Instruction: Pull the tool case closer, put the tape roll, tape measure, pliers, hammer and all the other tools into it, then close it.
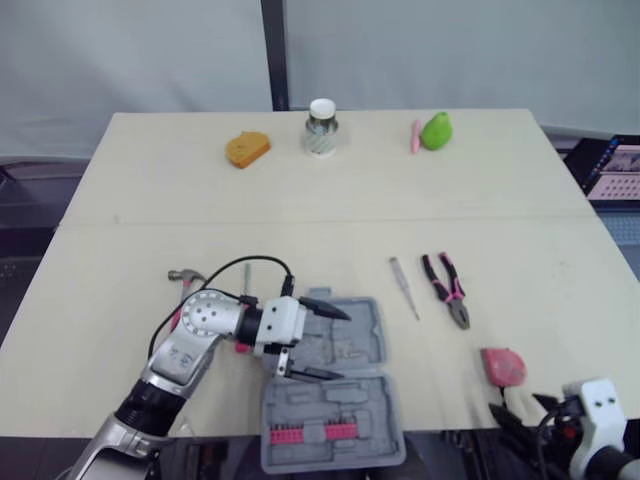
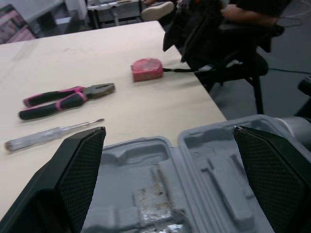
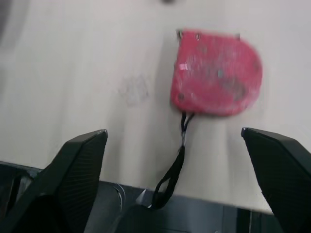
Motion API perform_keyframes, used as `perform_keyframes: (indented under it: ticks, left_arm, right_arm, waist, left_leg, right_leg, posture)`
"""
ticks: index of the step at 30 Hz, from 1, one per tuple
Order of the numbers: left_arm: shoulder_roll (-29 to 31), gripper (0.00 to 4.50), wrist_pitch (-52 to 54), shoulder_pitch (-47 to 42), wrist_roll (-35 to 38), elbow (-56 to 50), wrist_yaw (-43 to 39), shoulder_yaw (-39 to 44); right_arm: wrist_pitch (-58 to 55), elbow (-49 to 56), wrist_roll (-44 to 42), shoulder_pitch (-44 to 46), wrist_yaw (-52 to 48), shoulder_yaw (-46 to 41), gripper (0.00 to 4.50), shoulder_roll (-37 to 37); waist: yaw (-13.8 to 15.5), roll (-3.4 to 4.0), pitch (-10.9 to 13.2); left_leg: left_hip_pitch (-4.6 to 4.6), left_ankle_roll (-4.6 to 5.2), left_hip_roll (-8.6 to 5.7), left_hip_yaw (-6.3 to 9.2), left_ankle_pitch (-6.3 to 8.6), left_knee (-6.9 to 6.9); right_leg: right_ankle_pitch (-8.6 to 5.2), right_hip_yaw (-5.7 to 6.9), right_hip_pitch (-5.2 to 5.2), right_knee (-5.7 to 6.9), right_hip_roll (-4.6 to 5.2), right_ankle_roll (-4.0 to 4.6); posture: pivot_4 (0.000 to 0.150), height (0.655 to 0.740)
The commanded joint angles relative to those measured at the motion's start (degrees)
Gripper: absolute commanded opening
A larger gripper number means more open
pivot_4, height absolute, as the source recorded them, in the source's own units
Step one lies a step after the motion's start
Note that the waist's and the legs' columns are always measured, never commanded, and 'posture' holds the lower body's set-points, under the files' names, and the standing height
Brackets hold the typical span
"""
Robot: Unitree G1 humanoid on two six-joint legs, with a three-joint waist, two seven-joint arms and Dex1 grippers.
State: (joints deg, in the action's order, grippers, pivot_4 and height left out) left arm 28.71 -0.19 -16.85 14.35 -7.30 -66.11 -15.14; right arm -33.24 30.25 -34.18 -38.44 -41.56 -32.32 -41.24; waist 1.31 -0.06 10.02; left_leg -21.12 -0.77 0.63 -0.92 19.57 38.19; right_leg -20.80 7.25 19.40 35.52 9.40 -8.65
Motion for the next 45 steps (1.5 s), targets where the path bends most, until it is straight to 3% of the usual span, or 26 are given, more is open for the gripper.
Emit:
perform_keyframes:
  ticks: [1,4,7,11,16,29,45]
  left_arm:
    - [0.2,4.5,-2.1,2.2,1.7,-3.6,0.5,1.3]
    - [0.4,4.5,-5.0,5.2,1.9,-4.8,1.4,3.0]
    - [1.4,4.5,-10.5,8.4,0.7,-5.5,1.0,3.9]
    - [2.8,4.5,-13.5,11.0,0.3,-6.4,1.5,4.5]
    - [3.3,4.5,-14.1,12.6,0.9,-7.5,3.2,5.3]
    - [5.5,4.5,-14.2,13.9,3.8,-9.2,3.6,7.7]
    - [5.5,4.5,-14.9,13.8,2.4,-9.3,4.4,6.8]
  right_arm:
    - [4.4,-5.1,-1.4,5.5,-13.0,-2.5,4.44,-8.5]
    - [17.7,-15.8,6.0,12.4,-25.5,3.0,4.44,-17.3]
    - [31.5,-28.7,12.9,20.6,-33.5,10.4,4.44,-21.5]
    - [47.3,-44.7,19.6,32.5,-41.7,19.5,4.44,-23.0]
    - [57.5,-55.3,22.4,42.6,-47.1,26.7,4.44,-21.6]
    - [72.0,-69.9,25.2,49.7,-46.9,33.8,4.44,-18.6]
    - [75.3,-80.3,29.4,54.4,-42.9,35.9,4.44,-16.7]
  waist:
    - [0.0,0.0,0.0]
    - [0.4,0.0,0.0]
    - [0.5,-0.04,0.0]
    - [0.1,-0.05,0.0]
    - [-0.1,0.0,0.0]
    - [0.0,0.0,0.0]
    - [0.0,0.01,0.0]
  left_leg:
    - [0.01,0.01,-0.01,-0.05,0.01,0.0]
    - [-0.02,0.02,-0.01,-0.04,0.01,0.04]
    - [-0.04,0.05,-0.03,0.05,0.02,0.09]
    - [-0.03,0.06,-0.02,0.09,0.03,0.11]
    - [-0.02,0.06,0.02,0.12,0.03,0.09]
    - [0.0,0.06,0.05,0.2,0.03,0.24]
    - [0.0,0.06,0.06,0.2,0.03,0.23]
  right_leg:
    - [0.0,-0.01,0.0,-0.04,0.0,0.0]
    - [0.0,0.0,-0.04,-0.09,0.01,0.0]
    - [0.0,0.09,-0.15,-0.17,0.02,0.0]
    - [0.0,0.23,-0.31,-0.38,0.04,-0.01]
    - [0.0,0.35,-0.39,-0.47,0.02,-0.01]
    - [0.0,0.52,-0.6,-0.53,0.02,-0.01]
    - [0.0,0.52,-0.62,-0.55,0.02,-0.01]
  posture:
    - [0.15,0.74]
    - [0.15,0.74]
    - [0.15,0.74]
    - [0.15,0.74]
    - [0.15,0.74]
    - [0.15,0.74]
    - [0.15,0.74]
